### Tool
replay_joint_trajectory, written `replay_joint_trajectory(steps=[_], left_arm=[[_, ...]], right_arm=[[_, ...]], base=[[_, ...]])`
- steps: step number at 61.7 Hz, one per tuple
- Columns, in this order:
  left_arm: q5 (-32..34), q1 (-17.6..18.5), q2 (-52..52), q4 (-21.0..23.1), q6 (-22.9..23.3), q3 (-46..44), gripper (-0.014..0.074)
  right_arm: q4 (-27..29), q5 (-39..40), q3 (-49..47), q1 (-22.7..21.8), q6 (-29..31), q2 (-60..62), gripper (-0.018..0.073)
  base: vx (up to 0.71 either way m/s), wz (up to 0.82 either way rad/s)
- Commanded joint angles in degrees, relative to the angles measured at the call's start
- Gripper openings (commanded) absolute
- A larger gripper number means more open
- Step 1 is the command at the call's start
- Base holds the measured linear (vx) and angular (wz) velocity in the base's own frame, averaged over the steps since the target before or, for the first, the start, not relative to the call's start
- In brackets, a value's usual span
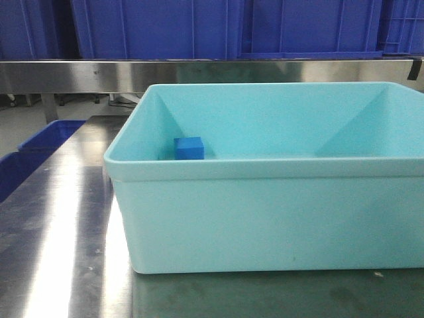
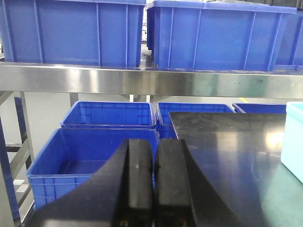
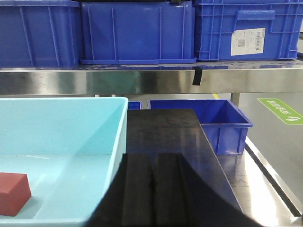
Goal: Pick red cube and place on left shelf
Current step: 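Move the right gripper over the teal tub toward the red cube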
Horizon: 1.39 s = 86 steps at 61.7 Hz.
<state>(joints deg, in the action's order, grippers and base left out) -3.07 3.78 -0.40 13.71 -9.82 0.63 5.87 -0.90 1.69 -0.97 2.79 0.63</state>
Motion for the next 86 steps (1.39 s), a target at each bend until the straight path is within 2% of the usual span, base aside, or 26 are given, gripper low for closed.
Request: replay_joint_trajectory(steps=[1, 57, 75, 86], left_arm=[[4.9, 0.3, -0.7, 0.1, 0.0, 1.4, 0.0101], [4.9, 0.3, -0.7, 0.1, 0.0, 1.4, 0.0101], [4.9, 0.3, -0.7, 0.1, 0.0, 1.4, 0.0101], [4.9, 0.3, -0.7, 0.1, 0.0, 1.4, 0.0101]], right_arm=[[0.2, 4.9, -1.4, 0.0, 0.2, 1.0, 0.0053], [0.2, 5.2, -1.4, 0.0, 0.2, 1.0, 0.0053], [0.2, 6.4, -1.4, 0.0, 0.2, 1.0, 0.0053], [0.3, 10.0, -1.5, 0.0, 0.2, 1.0, 0.0053]], base=[[0.00, 0.00], [0.00, 0.00], [0.00, 0.00], [0.00, 0.00]])
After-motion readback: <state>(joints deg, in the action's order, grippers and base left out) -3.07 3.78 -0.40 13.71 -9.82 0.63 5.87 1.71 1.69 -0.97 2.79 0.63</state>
